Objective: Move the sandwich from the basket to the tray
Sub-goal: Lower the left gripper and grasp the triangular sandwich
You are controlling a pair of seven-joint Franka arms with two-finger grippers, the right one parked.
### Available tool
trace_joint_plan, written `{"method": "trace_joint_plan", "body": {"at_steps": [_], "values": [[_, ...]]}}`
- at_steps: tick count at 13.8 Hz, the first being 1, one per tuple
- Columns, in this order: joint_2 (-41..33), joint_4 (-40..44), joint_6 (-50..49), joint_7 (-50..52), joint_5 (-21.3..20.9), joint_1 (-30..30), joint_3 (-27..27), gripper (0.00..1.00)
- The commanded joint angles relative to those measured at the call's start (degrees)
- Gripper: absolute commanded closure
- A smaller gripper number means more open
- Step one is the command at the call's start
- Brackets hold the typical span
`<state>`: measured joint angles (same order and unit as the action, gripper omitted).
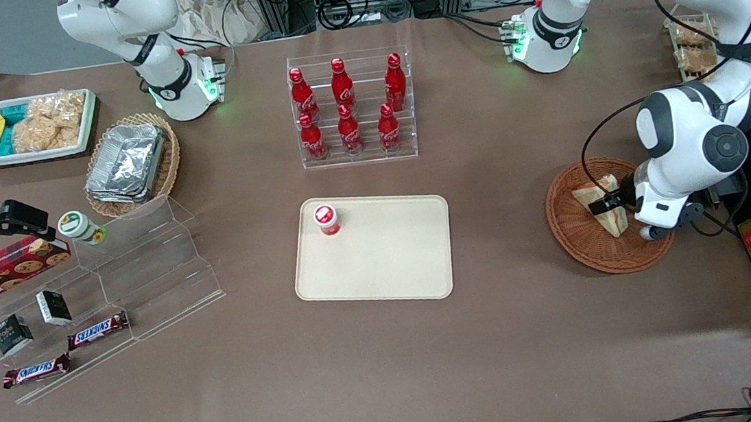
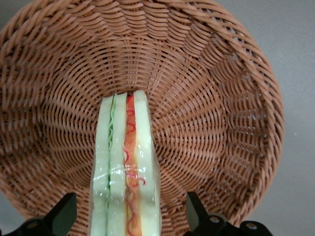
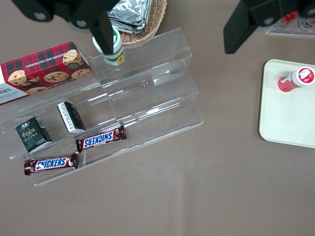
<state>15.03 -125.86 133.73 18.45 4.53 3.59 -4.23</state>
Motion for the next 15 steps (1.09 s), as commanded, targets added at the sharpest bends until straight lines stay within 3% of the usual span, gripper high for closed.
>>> {"method": "trace_joint_plan", "body": {"at_steps": [1, 4, 7, 11, 15], "values": [[0.44, -1.49, 2.59, 0.53, 0.39, -0.25, 0.19, 0.20], [0.09, -1.23, 1.71, 0.62, 0.39, -0.25, 0.19, 0.59], [-1.31, -0.27, -0.48, 0.45, 0.22, -0.08, 0.28, 0.78], [-6.84, 6.92, -12.22, 0.18, -0.40, 0.45, 0.80, 0.78], [-10.81, 23.51, -34.01, 0.44, -0.75, 0.80, 4.05, 0.77]]}}
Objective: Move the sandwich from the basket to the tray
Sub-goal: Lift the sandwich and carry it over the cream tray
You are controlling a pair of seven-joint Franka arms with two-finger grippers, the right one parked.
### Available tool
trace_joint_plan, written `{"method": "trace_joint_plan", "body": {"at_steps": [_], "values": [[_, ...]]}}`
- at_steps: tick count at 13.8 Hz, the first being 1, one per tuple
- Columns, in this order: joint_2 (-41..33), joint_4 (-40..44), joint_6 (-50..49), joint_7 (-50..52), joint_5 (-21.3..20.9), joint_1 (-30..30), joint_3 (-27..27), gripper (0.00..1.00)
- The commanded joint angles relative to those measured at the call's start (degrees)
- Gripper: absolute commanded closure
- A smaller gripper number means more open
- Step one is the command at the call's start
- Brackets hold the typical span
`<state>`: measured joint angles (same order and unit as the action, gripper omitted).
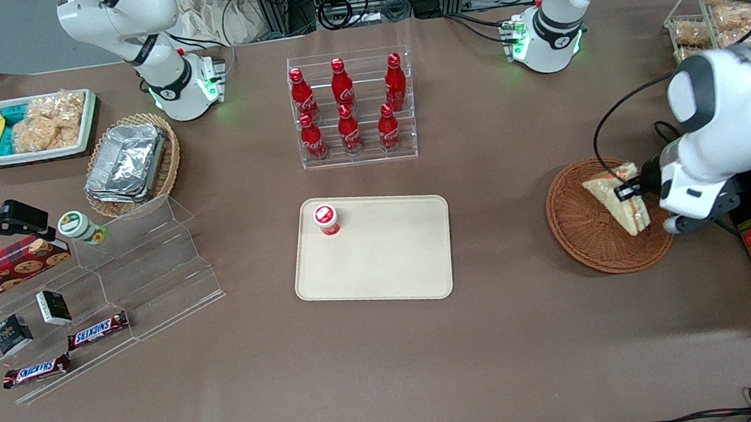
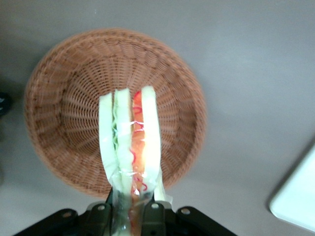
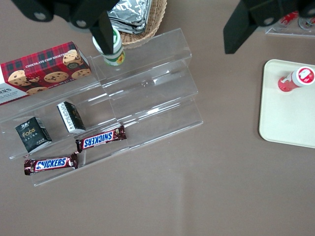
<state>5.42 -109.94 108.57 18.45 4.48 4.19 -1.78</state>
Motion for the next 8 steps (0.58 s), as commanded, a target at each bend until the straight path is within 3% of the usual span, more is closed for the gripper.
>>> {"method": "trace_joint_plan", "body": {"at_steps": [1, 5, 8], "values": [[-1.38, 11.72, -13.95, 1.23, -0.70, 0.21, 2.82, 0.77], [-1.38, 23.26, -24.27, 9.91, -1.75, 0.21, 12.03, 0.77], [1.50, 23.45, -23.24, 20.63, -7.02, 0.21, 23.63, 0.76]]}}
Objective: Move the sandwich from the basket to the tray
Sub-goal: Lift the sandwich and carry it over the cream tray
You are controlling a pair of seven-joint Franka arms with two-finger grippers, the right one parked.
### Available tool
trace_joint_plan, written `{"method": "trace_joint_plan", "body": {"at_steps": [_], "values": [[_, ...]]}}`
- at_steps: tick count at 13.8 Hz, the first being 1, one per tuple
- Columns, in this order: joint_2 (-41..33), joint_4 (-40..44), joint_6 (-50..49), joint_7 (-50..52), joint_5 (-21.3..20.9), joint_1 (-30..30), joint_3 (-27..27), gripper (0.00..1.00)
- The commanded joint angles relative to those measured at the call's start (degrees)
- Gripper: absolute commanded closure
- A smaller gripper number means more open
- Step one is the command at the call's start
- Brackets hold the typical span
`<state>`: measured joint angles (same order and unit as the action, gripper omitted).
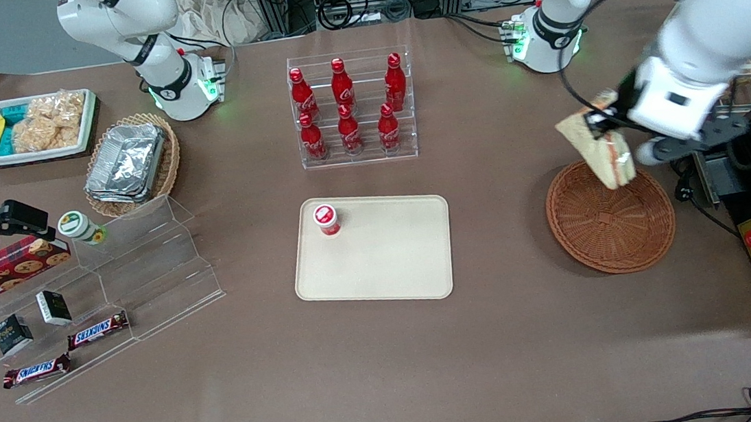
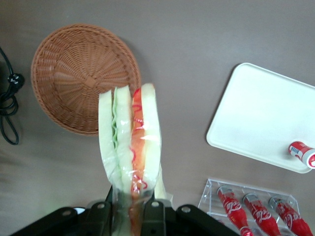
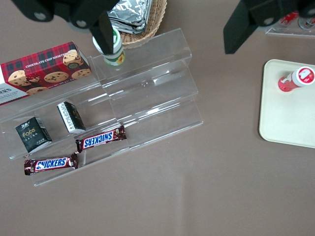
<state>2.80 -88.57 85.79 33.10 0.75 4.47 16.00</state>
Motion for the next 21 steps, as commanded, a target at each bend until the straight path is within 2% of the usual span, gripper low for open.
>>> {"method": "trace_joint_plan", "body": {"at_steps": [1, 3, 5, 10, 13, 14, 18, 19, 20, 21], "values": [[6.57, 2.09, 0.42, 8.10, -4.08, 0.18, 8.93, 0.77], [11.41, 1.65, 5.93, 10.92, -4.53, 0.89, 11.76, 0.75], [17.55, 1.56, 11.39, 11.99, -6.62, 4.74, 11.68, 0.75], [31.10, 1.91, 26.16, 14.71, -11.20, 7.57, 11.68, 0.76], [36.03, 1.91, 30.47, 17.69, -16.03, 7.92, 11.86, 0.76], [37.52, 1.91, 32.23, 18.31, -17.00, 10.53, 11.68, 0.76], [40.17, 2.70, 34.71, 20.51, -18.41, 13.72, 10.45, 0.74], [40.61, 2.79, 34.71, 20.78, -19.02, 13.81, 10.45, 0.65], [41.05, 2.79, 34.71, 20.95, -19.64, 13.81, 10.45, 0.51], [41.14, 2.79, 34.71, 21.39, -19.82, 13.90, 10.45, 0.24]]}}
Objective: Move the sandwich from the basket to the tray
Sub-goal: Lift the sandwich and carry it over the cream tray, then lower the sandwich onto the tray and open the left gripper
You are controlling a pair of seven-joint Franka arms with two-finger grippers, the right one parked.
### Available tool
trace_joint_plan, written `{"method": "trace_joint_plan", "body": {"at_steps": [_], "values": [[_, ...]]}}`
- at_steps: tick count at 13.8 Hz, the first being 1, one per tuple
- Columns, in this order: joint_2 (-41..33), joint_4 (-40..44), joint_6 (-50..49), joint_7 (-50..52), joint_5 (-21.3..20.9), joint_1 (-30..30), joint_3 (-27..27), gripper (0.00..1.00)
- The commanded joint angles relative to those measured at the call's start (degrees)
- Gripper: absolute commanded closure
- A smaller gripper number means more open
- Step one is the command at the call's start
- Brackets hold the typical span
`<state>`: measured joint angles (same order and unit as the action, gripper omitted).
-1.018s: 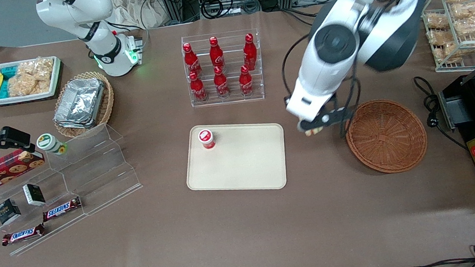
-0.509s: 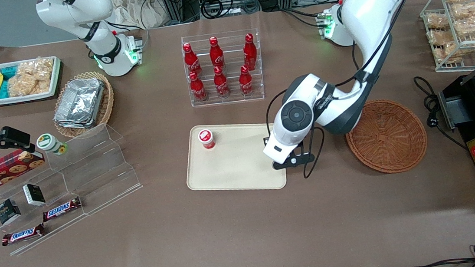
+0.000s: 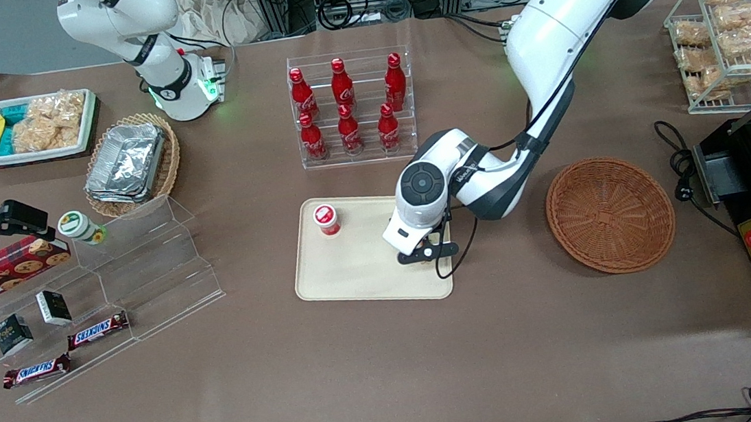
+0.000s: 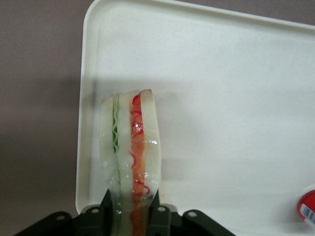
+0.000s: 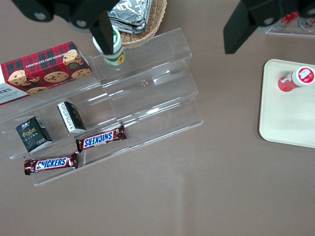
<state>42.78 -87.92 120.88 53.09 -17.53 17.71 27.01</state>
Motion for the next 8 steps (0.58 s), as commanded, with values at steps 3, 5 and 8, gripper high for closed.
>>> {"method": "trace_joint_plan", "body": {"at_steps": [3, 5, 8], "values": [[0.29, 3.62, -0.56, 7.79, -2.60, 0.49, -0.56, 0.00], [-4.78, 3.90, -2.83, 12.02, -1.82, -1.26, -0.56, 0.00], [-14.45, 3.98, -12.93, 11.78, 1.86, -5.92, -0.38, 0.00]]}}
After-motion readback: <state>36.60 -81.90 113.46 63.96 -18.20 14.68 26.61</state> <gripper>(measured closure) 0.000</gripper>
